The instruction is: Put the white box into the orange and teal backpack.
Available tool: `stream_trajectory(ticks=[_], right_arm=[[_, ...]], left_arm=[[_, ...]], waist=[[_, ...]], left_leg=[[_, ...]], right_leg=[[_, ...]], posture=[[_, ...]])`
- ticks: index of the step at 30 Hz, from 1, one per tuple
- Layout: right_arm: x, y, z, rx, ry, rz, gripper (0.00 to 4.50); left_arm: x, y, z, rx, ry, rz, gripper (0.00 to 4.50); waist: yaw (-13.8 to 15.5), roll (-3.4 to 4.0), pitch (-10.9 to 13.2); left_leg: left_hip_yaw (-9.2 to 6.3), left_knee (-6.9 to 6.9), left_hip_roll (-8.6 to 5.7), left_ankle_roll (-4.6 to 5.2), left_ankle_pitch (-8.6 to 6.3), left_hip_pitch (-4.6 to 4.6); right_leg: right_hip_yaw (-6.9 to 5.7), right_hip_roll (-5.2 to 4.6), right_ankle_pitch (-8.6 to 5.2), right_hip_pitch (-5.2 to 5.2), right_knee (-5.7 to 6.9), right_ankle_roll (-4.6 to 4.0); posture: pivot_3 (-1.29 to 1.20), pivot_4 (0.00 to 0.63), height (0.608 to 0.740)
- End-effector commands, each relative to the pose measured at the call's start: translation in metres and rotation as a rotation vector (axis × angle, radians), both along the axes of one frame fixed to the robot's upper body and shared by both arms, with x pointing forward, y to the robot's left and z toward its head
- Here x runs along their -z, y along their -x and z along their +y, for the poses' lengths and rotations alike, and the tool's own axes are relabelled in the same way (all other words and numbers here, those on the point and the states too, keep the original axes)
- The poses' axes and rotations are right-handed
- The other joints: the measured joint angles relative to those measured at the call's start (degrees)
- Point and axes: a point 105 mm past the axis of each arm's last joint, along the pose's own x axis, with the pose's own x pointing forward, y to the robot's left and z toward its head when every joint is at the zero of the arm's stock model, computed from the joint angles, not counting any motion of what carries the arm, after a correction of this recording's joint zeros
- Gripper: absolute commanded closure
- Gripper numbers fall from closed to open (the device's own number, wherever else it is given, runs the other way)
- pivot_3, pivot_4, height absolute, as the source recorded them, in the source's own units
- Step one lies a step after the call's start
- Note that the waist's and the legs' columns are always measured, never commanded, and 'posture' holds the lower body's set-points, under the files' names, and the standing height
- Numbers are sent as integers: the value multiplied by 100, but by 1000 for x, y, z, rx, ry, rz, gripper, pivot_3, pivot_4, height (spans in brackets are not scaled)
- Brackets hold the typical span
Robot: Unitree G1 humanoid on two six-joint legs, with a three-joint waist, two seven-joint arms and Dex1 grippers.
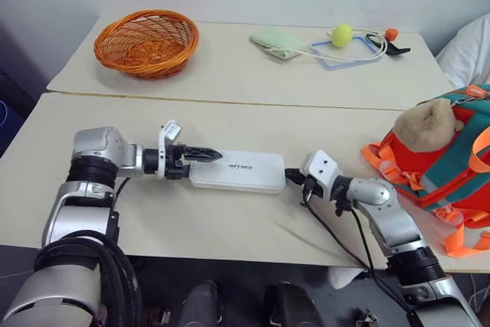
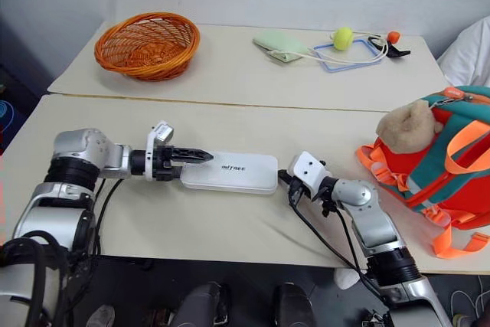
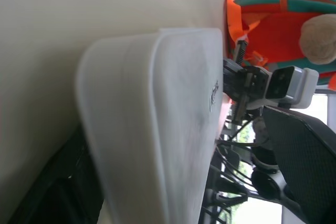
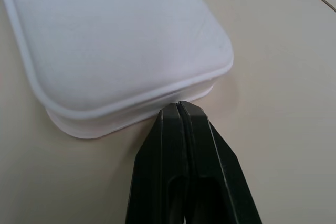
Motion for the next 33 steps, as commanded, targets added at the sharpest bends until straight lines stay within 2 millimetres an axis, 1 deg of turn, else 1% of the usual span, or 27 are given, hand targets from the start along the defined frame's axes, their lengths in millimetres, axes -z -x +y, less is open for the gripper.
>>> stream_trajectory(ticks=[1, 4, 8, 9, 11, 12, 14, 15, 17, 18, 19, 20, 22, 23, 24, 26, 27, 28, 29, 31, 33], right_arm=[[-8, 2, 3, -17, -19, -38, 4500], [-7, 4, 0, -8, -23, -44, 4500], [-11, 13, -8, 5, -83, -38, 4500], [-14, 20, -10, 4, -123, -20, 4330], [-21, 31, -18, 25, -183, -28, 3911], [-23, 42, -26, 45, -209, -30, 3607], [-25, 58, -40, 94, -239, -26, 2917], [-26, 68, -48, 125, -257, -24, 2616], [-33, 95, -63, 180, -321, -38, 1901], [-35, 105, -69, 221, -349, -28, 1581], [-36, 111, -73, 248, -366, -17, 1213], [-39, 121, -81, 300, -391, -26, 934], [-48, 139, -99, 391, -423, -94, 229], [-51, 145, -104, 417, -430, -112, 63], [-47, 154, -113, 463, -442, -78, 63], [-41, 169, -144, 640, -470, -97, 63], [-38, 177, -155, 704, -471, -106, 63], [-35, 184, -163, 751, -462, -120, 63], [-32, 190, -167, 772, -462, -115, 63], [-33, 198, -176, 820, -469, -149, 63], [-36, 199, -181, 837, -477, -179, 63]], left_arm=[[-5, 4, -13, 56, 34, 13, 935], [-7, 7, -17, 82, 48, 14, 1850], [-13, 14, -23, 128, 88, 0, 3091], [-19, 16, -24, 144, 117, -28, 3270], [-34, 19, -25, 160, 196, -91, 3311], [-42, 22, -23, 168, 223, -136, 3311], [-52, 25, -20, 169, 240, -225, 3311], [-56, 27, -18, 170, 242, -301, 3311], [-70, 36, -15, 189, 278, -547, 3311], [-75, 42, -15, 197, 302, -676, 3311], [-78, 46, -14, 200, 316, -759, 3311], [-77, 50, -13, 196, 310, -863, 3311], [-72, 52, -10, 165, 282, -910, 3311], [-70, 52, -9, 153, 275, -914, 3311], [-65, 51, -10, 159, 225, -1002, 3311], [-54, 56, -14, 224, 145, -1170, 3311], [-50, 59, -16, 256, 124, -1224, 3311], [-46, 60, -18, 265, 122, -1233, 3311], [-42, 62, -19, 272, 121, -1241, 3311], [-34, 64, -21, 288, 107, -1251, 3311], [-29, 63, -21, 287, 90, -1261, 3311]], waist=[[-16, -1, 1], [-20, -1, 1], [-7, -1, 1], [-7, -1, 1], [-6, -1, 1], [-8, -1, 1], [-6, -1, 2], [-4, -1, 2], [4, 1, 1], [7, 1, 1], [-4, 2, 1], [-15, 2, 1], [2, 1, 1], [6, 1, 1], [4, 1, 1], [8, 2, 0], [10, 2, 0], [10, 3, 0], [9, 3, 0], [6, 4, 0], [-15, 5, 0]], left_leg=[[0, 1, 1, 0, 0, -6], [1, 6, 2, -1, 1, -25], [2, 17, 3, -3, 7, -69], [0, 18, 2, -3, 7, -69], [0, 15, 1, -2, 8, -72], [-2, 13, 2, -2, 7, -72], [-3, 12, 4, -2, 8, -80], [-6, 13, 5, -2, 8, -79], [-7, 11, 5, -2, 8, -76], [-8, 6, 5, -3, 8, -76], [-12, 7, 5, -3, 8, -74], [-9, 6, 5, -3, 8, -70], [-2, 8, 5, -2, 9, -63], [-4, 7, 6, -4, 11, -59], [-5, 6, 6, -5, 12, -53], [-4, -4, 4, -4, 12, -44], [-4, -9, 5, -6, 11, -37], [-4, -19, 6, -9, 8, -28], [0, -24, 5, -8, 4, -23], [4, -23, 5, -1, -8, -23], [4, -22, 7, 1, -10, -20]], right_leg=[[0, 1, 0, -5, 6, 0], [2, 2, 0, -31, 21, 0], [3, 4, 0, -76, 35, 0], [3, 3, 0, -75, 35, 0], [4, 2, 0, -76, 34, 0], [4, 2, 0, -76, 33, 0], [3, 3, 0, -81, 31, 0], [2, 4, 0, -79, 32, 0], [3, 2, 0, -76, 30, 0], [4, 2, 0, -74, 25, 0], [2, 3, 0, -67, 23, 0], [5, 3, 0, -65, 15, 0], [13, 3, 0, -62, 1, 0], [13, 4, 0, -58, 1, 0], [13, 4, 0, -54, 2, 0], [18, 3, 0, -48, -1, 0], [17, 4, 0, -41, -4, 0], [18, 5, 0, -33, -12, -1], [20, 5, 0, -30, -15, -1], [26, 4, -1, -30, -18, -2], [30, 3, -1, -29, -18, -2]], posture=[[0, 150, 740], [0, 150, 740], [0, 150, 740], [0, 150, 740], [0, 150, 740], [0, 150, 740], [0, 150, 740], [0, 150, 740], [0, 150, 740], [0, 150, 740], [0, 150, 740], [0, 150, 740], [0, 150, 740], [0, 150, 740], [0, 150, 740], [0, 150, 740], [0, 150, 740], [0, 150, 740], [0, 150, 740], [0, 150, 740], [0, 150, 740]])
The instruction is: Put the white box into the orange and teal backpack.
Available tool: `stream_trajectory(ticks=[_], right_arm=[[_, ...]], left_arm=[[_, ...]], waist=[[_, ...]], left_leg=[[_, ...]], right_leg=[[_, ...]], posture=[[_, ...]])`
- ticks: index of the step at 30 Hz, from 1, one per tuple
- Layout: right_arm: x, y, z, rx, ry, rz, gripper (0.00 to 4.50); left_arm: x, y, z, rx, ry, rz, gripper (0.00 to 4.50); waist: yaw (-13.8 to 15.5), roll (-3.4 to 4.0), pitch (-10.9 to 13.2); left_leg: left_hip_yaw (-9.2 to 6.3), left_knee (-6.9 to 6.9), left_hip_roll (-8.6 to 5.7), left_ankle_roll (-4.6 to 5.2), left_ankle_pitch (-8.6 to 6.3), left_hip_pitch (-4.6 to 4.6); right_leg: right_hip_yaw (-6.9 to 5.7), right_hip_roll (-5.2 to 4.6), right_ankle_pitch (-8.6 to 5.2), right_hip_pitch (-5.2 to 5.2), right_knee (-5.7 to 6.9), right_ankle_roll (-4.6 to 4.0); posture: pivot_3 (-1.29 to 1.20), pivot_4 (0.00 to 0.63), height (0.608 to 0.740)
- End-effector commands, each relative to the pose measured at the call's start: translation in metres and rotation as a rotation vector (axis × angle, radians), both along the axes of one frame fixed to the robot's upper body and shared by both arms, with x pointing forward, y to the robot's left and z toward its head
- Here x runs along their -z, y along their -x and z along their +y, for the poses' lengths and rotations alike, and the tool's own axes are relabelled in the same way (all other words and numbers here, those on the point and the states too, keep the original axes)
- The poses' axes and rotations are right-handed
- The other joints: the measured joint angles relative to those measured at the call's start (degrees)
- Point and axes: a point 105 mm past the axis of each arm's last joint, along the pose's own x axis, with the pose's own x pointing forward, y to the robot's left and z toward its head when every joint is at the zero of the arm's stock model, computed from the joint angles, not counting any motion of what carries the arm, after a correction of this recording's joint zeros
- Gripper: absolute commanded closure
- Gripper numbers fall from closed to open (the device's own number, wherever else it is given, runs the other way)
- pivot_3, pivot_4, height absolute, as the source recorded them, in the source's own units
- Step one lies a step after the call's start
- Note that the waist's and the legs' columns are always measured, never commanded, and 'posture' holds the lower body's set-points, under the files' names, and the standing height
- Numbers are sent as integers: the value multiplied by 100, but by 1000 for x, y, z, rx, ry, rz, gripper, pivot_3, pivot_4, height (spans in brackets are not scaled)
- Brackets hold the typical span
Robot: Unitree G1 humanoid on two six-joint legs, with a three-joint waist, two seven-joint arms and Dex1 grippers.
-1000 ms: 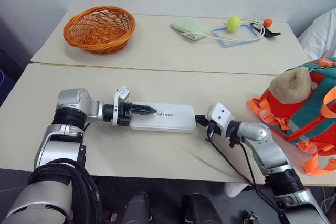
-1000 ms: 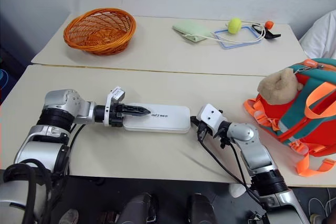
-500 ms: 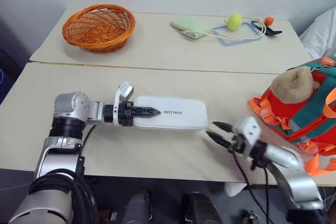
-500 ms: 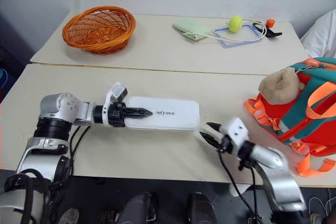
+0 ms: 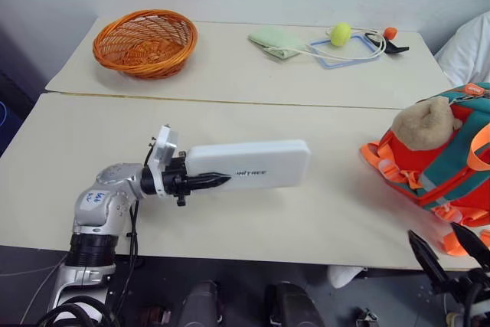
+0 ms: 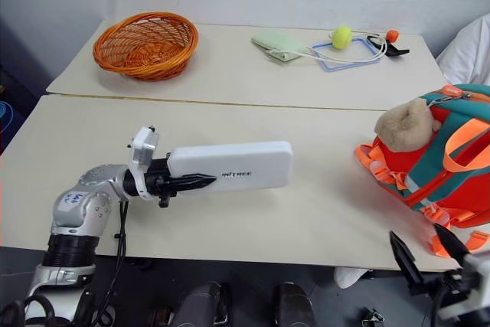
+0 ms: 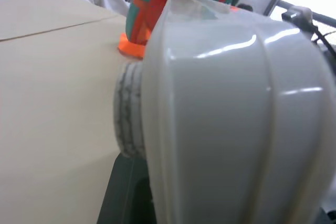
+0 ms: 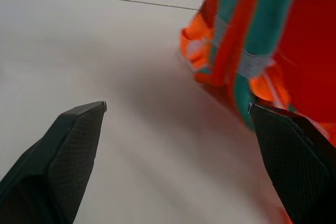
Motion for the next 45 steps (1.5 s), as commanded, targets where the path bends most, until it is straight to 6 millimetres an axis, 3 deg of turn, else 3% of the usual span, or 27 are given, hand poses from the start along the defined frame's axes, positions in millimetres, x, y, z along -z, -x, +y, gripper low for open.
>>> stream_trajectory(ticks=[1, 7, 11, 14, 21, 25, 29, 32, 33, 36, 39, 43, 45], right_arm=[[-16, 4, -12, 45, 35, -83, 63], [-35, -55, -10, -62, 43, -196, 63], [-43, -104, -6, -136, -1, -246, 63], [-50, -127, 8, -247, -13, -262, 644], [-68, -155, 55, -498, -34, -302, 3133], [-85, -153, 125, -782, -49, -330, 4487], [-98, -139, 184, -1008, -112, -345, 4487], [-103, -124, 206, -1123, -157, -331, 4487], [-107, -110, 211, -1207, -230, -286, 4487], [-111, -84, 213, -1334, -336, -175, 4487], [-97, -64, 193, -1360, -312, -6, 4487], [-91, -69, 158, -1227, -291, 81, 4487], [-96, -84, 143, -1140, -244, 54, 4487]], left_arm=[[-6, 4, -3, 16, 3, -84, 3311], [-1, -2, -1, -1, 3, -67, 3311], [-8, -17, 5, -102, 56, 25, 3311], [-20, -20, 16, -163, 127, 71, 3311], [-36, -24, 56, -365, 306, 197, 3311], [-35, -34, 80, -521, 410, 232, 3311], [-30, -42, 96, -638, 472, 258, 3311], [-31, -47, 101, -688, 503, 260, 3311], [-33, -49, 104, -698, 503, 254, 3311], [-34, -51, 107, -714, 478, 241, 3311], [-40, -43, 107, -713, 388, 141, 3311], [-66, -21, 104, -625, 390, 9, 3311], [-69, -7, 91, -537, 270, -79, 3311]], waist=[[-23, 1, 0], [-147, 13, 0], [-132, 17, 2], [-134, 21, 4], [-164, 21, 4], [-163, 20, 4], [-159, 20, 5], [-143, 18, 6], [-139, 17, 6], [-116, 13, 8], [-100, 9, 8], [-112, 6, 10], [-144, 4, 10]], left_leg=[[4, 0, 1, 2, -2, 2], [8, 2, 4, 32, -25, 40], [4, 5, 4, 12, -14, 38], [4, 15, 2, 14, -14, 36], [6, 19, 4, 13, -13, 38], [4, 20, 7, 10, -11, 39], [2, 16, 8, 2, -8, 37], [0, 17, 7, 2, -8, 29], [-3, 17, 6, 4, -9, 27], [-13, 20, 2, 13, -15, 19], [-29, 20, -5, 25, -23, 8], [-37, 21, -6, 35, -37, -12], [-37, 24, -5, 35, -36, -15]], right_leg=[[5, 0, 0, -1, 0, 0], [9, -1, -1, 34, -3, -2], [1, 2, -5, 30, 9, -9], [-1, 0, -5, 31, 14, -9], [-1, 1, -5, 35, 16, -7], [-2, 2, -5, 34, 18, -7], [-6, 4, -5, 28, 20, -7], [-8, 3, -5, 24, 19, -7], [-10, 2, -5, 25, 19, -7], [-18, -4, -4, 29, 19, -6], [-33, -13, -4, 36, 7, -6], [-45, -14, 0, 41, -39, 1], [-47, -13, 2, 40, -43, 4]], posture=[[0, 150, 740], [0, 150, 740], [0, 150, 740], [0, 150, 740], [0, 150, 740], [0, 150, 740], [0, 150, 740], [0, 150, 740], [0, 150, 740], [0, 150, 740], [0, 150, 740], [0, 150, 740], [0, 150, 740]])
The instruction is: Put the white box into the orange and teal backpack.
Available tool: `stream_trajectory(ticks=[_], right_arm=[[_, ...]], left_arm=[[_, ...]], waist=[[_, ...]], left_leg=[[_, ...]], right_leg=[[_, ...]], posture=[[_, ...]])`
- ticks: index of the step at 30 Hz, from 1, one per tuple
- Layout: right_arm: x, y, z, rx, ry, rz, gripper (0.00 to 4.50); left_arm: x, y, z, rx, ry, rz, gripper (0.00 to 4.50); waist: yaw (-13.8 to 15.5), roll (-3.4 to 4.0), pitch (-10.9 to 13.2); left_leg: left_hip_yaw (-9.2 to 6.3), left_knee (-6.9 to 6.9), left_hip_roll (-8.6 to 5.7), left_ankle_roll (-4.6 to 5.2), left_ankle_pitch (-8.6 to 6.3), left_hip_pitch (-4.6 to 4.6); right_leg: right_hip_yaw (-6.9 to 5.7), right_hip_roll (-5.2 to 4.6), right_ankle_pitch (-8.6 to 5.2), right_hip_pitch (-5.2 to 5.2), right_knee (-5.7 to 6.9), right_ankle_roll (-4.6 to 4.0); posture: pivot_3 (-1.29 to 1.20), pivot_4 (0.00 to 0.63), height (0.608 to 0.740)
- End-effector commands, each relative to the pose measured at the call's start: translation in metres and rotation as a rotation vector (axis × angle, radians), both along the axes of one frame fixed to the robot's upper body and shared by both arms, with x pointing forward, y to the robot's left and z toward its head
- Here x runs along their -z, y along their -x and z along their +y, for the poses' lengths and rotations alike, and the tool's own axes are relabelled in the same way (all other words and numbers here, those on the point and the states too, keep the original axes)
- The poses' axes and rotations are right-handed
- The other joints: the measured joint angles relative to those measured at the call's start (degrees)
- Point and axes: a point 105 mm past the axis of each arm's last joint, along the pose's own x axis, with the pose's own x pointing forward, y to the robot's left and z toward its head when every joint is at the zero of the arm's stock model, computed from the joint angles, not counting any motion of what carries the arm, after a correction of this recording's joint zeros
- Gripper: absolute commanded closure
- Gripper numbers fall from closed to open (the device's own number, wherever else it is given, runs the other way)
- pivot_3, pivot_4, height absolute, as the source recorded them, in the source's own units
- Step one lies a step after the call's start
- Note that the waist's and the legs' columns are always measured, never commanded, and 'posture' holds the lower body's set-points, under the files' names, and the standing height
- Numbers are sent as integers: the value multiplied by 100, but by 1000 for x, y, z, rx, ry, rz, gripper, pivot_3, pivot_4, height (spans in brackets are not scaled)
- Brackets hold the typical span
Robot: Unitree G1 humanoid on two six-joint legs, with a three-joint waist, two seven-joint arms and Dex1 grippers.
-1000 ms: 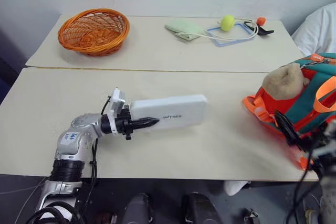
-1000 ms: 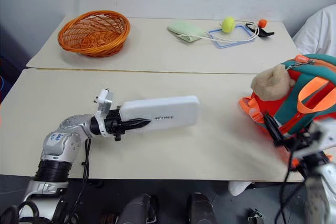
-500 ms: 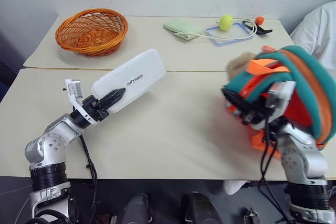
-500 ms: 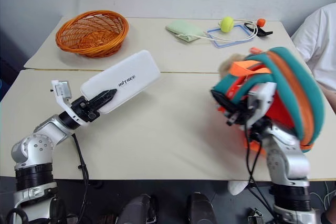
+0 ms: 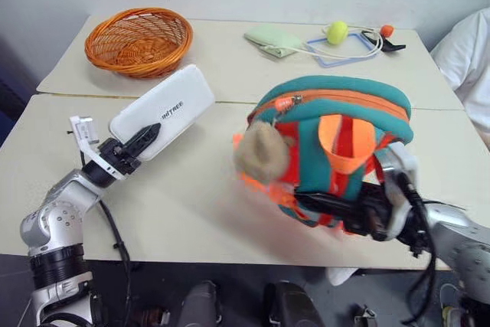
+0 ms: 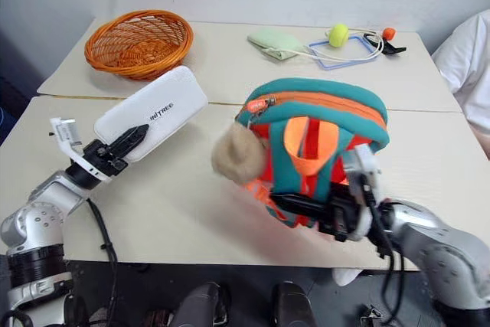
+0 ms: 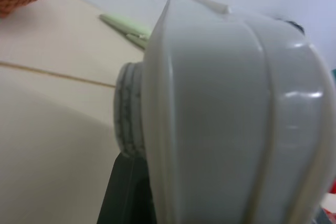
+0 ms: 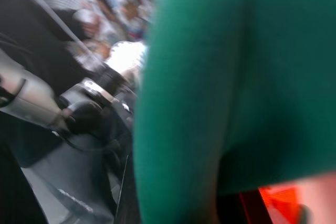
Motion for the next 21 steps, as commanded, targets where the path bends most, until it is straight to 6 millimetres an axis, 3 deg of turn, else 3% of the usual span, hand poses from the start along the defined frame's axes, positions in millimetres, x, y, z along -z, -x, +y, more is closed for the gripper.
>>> stream_trajectory(ticks=[1, 6, 11, 16, 21], right_arm=[[-18, -15, -21, 97, 6, -83, 4487], [-18, -27, -22, 105, 16, -101, 4487], [-12, -32, -14, 102, 12, -99, 4487], [-10, -33, -11, 100, 6, -95, 4487], [-11, -32, -13, 91, 14, -89, 4487]], left_arm=[[-31, 26, -23, 153, -158, -194, 3311], [-52, 45, -58, 345, -219, -309, 3311], [-58, 52, -78, 478, -273, -349, 3311], [-46, 37, -86, 494, -400, -331, 3311], [-26, 22, -102, 591, -642, -319, 3311]], waist=[[-12, -1, 1], [52, 0, 2], [123, 0, 2], [139, 1, 2], [161, 1, 2]], left_leg=[[0, 1, 0, -2, 1, 1], [-5, 1, 1, -5, 12, 4], [-7, -2, 1, -10, 15, 2], [-4, 5, -1, -8, 14, -3], [-5, 7, -2, -5, 16, -5]], right_leg=[[0, 1, 0, 0, -5, 0], [-2, 2, 0, -2, 4, 0], [-4, 6, 0, -4, 3, 0], [-4, 7, 0, -3, 1, 1], [-8, 9, 0, -3, 0, 1]], posture=[[0, 150, 740], [0, 150, 740], [0, 150, 740], [0, 150, 740], [0, 150, 740]])
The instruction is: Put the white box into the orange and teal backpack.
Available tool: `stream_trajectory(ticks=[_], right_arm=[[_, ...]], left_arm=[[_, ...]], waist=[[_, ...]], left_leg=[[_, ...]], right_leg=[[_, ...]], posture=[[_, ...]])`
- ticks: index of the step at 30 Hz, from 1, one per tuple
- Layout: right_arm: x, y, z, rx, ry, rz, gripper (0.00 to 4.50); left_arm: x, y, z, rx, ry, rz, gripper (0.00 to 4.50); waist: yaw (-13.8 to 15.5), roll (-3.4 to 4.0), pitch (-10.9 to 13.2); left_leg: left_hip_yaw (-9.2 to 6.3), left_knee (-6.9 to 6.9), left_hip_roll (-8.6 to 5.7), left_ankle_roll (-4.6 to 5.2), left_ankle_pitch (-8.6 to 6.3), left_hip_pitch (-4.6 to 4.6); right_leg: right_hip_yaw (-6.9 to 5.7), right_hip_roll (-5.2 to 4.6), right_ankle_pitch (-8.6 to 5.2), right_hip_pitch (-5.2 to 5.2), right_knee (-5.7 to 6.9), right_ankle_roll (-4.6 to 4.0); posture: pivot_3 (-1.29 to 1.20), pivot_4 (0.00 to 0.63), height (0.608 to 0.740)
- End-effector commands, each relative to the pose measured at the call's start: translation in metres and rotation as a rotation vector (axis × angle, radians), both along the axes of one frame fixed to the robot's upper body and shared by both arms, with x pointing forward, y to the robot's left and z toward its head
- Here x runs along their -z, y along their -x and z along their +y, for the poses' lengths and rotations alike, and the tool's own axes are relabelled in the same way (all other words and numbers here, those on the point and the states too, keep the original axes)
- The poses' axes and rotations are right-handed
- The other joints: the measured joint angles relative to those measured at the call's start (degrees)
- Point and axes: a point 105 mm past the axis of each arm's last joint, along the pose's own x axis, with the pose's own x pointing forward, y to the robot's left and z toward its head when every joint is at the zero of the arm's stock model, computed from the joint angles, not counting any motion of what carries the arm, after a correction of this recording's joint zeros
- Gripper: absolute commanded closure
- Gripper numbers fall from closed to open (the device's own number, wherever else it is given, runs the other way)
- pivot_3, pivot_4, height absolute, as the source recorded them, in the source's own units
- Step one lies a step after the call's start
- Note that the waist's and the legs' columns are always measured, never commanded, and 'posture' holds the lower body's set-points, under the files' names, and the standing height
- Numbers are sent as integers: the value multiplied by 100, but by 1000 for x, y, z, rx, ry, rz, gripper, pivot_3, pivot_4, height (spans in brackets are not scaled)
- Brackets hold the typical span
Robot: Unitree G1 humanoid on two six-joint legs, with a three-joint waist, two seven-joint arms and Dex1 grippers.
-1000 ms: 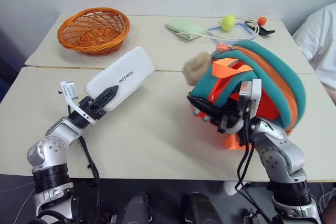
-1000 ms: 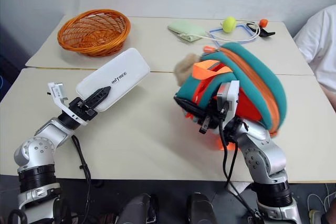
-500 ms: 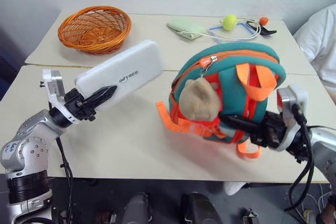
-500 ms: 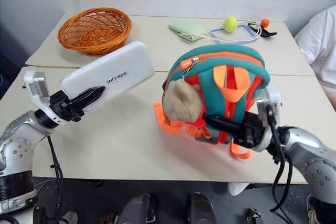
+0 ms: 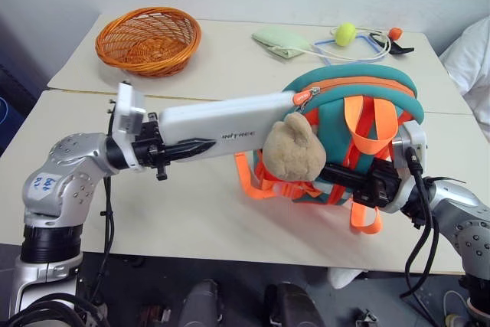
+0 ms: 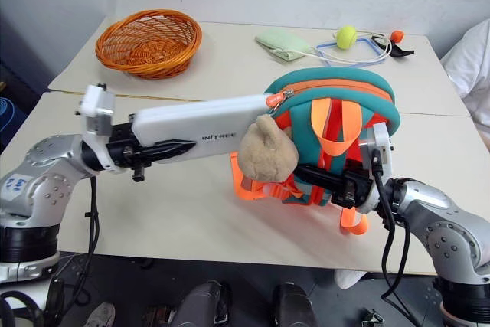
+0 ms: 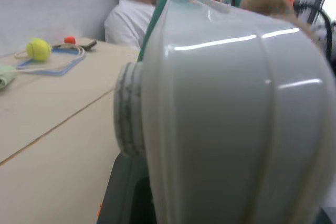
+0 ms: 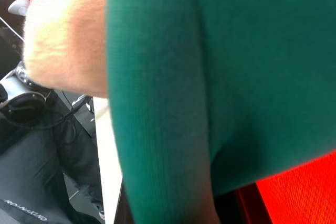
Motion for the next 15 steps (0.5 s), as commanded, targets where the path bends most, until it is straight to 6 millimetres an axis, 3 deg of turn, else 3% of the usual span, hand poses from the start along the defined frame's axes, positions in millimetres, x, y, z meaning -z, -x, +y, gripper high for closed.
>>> stream_trajectory(ticks=[1, 2, 5, 9, 12, 15], right_arm=[[-11, 4, 0, -19, -12, -48, 4487], [-11, 3, -1, -18, -11, -48, 4487], [-11, 3, 0, -25, -7, -48, 4487], [-10, 4, 3, -44, 8, -50, 4487], [-10, 5, 5, -45, 8, -54, 4487], [-8, 7, 9, -45, 12, -57, 4487]], left_arm=[[8, -8, -18, 72, -191, -32, 3311], [14, -9, -23, 94, -254, 25, 3311], [8, -22, -57, 165, -282, -39, 3311], [-11, -37, -123, 252, -226, -82, 3311], [-22, -37, -165, 306, -186, -92, 3311], [-23, -33, -186, 345, -159, -86, 3311]], waist=[[15, 0, 0], [19, 0, 0], [14, 2, -1], [129, 1, -1], [138, 0, 0], [97, 3, 1]], left_leg=[[-2, 1, 0, 0, 0, -3], [-5, 2, 0, 0, 0, -5], [-2, 3, -3, 4, -2, -7], [-6, 27, -4, 13, -1, -24], [-2, 41, -4, 23, -5, -44], [5, 36, -4, 26, -9, -46]], right_leg=[[-1, 0, 0, -1, 0, 0], [-4, 0, 0, -1, 0, 0], [-3, 1, 2, 1, 3, 4], [-9, 7, 6, -1, 2, 11], [-6, 11, 12, -12, 8, 23], [-5, 11, 13, -17, 6, 24]], posture=[[0, 150, 740], [0, 150, 740], [0, 150, 740], [0, 150, 740], [0, 150, 740], [0, 150, 740]])
